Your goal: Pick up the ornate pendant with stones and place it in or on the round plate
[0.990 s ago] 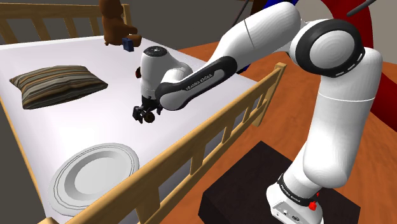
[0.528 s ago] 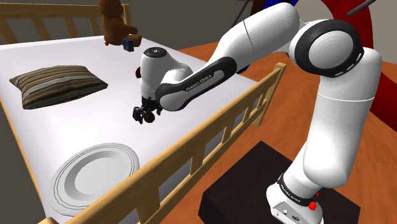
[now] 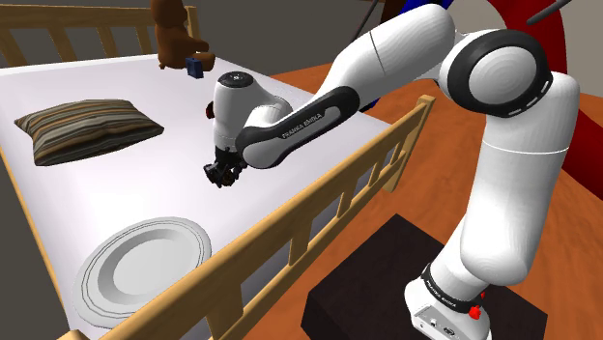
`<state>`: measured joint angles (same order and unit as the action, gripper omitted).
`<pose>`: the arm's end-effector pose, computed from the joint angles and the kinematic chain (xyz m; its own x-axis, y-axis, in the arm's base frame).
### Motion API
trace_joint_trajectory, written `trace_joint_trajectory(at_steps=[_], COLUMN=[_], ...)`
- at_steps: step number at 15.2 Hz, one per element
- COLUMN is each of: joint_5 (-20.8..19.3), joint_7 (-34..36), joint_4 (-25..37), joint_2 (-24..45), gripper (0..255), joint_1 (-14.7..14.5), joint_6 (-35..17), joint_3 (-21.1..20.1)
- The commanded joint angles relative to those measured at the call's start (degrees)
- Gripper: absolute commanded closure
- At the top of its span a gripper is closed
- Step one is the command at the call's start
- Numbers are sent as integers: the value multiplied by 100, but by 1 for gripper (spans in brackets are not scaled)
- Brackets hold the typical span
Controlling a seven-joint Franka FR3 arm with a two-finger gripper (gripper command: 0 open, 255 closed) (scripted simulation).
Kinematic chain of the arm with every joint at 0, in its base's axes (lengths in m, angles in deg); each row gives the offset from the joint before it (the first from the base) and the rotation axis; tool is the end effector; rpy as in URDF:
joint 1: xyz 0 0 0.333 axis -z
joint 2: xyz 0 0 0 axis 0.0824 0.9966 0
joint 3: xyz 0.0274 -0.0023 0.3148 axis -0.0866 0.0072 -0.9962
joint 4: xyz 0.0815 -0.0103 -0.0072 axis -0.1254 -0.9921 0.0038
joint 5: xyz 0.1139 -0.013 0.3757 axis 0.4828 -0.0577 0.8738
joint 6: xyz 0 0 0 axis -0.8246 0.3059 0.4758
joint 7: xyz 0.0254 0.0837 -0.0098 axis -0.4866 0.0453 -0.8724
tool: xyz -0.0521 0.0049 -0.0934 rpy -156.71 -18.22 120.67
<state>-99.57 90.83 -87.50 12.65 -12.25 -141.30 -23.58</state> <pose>0.5598 0.2912 0.3545 0.9603 0.0680 0.2705 0.0662 -0.9977 0.0159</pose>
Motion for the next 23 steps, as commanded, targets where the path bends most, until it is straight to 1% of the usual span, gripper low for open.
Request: trace_joint_trajectory(at_steps=[1, 2, 19, 23], joint_5=[0, 0, 551, 360], joint_7=[0, 0, -481, 105], joint_4=[0, 0, 562, 624], joint_2=[0, 0, -587, -537], gripper=[255, 255, 255, 255], joint_1=[0, 0, 119, -236], joint_6=[0, -1, 1064, 1184], joint_3=[0, 0, -192, -346])
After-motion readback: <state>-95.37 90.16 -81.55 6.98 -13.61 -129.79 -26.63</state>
